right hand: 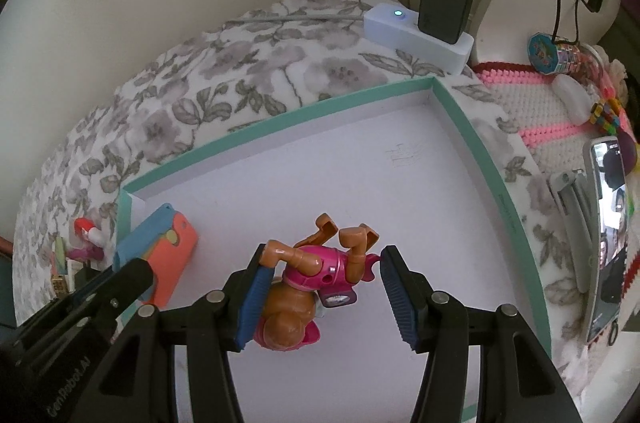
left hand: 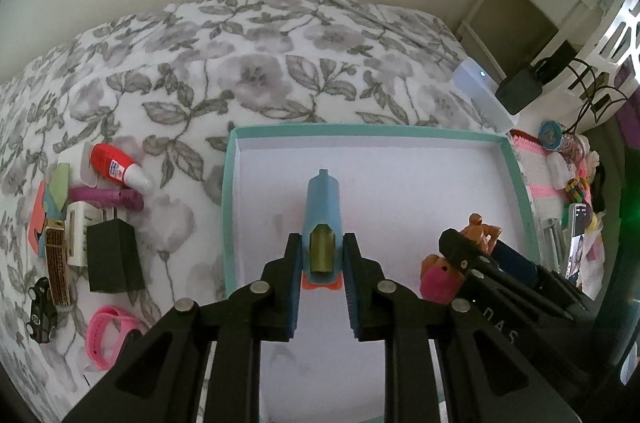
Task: Organize rigid objects
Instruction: 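Open the right tool to drop the dog while the left tool releases the block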
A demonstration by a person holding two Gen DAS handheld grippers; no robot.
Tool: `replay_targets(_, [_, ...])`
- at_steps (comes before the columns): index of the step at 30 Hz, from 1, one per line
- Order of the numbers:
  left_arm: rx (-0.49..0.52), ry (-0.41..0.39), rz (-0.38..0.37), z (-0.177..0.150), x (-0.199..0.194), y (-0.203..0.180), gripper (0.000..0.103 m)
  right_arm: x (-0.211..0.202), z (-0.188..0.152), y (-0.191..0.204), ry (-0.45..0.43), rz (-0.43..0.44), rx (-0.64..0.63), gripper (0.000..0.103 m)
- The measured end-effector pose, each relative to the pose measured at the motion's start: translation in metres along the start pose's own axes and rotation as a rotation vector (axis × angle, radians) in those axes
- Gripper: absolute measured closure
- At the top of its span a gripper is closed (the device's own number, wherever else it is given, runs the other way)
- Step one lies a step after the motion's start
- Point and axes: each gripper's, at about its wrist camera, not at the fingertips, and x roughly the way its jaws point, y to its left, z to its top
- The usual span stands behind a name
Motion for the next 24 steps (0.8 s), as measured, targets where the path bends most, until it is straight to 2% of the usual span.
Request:
replay_targets(2, [-0.007, 0.005, 0.011, -0.001, -0.001, 0.002, 0.082, 0.002, 0.0, 0.0, 0.01, -0.006, -0.001, 0.043])
replay_targets(5, [-0.014, 0.002, 0.013, -0.002, -0.003, 0.004, 0.079, 0.0, 0.0, -0.001, 0.005, -0.01, -0.003, 0.034])
replay_targets(10, [-0.03, -0.016, 0.02, -0.003, -0.014, 0.009, 0.063, -0.007, 0.0, -0.001, -0.014, -0.019, -0.012, 0.03])
replay_targets(16, [-0.053, -0.056, 0.068, -0.007, -0.031, 0.02, 0.043, -0.016, -0.005, 0.003, -0.039, -0.012, -0.031, 0.021])
replay_targets(18, [-0.063, -0.069, 0.08, -0.008, -0.036, 0.025, 0.031, -0.02, -0.007, 0.005, -0.05, -0.005, -0.035, 0.018])
replay_targets(19, [-0.072, -0.079, 0.087, -0.009, -0.039, 0.029, 0.029, -0.021, -0.009, 0.006, -0.056, -0.002, -0.035, 0.011])
replay_targets(21, [-0.085, -0.096, 0.106, -0.011, -0.044, 0.035, 0.025, -0.023, -0.012, 0.006, -0.067, 0.002, -0.034, 0.003])
replay_targets(24, [-0.098, -0.129, 0.15, -0.015, -0.051, 0.045, 0.02, -0.027, -0.015, 0.008, -0.078, 0.01, -0.039, 0.001])
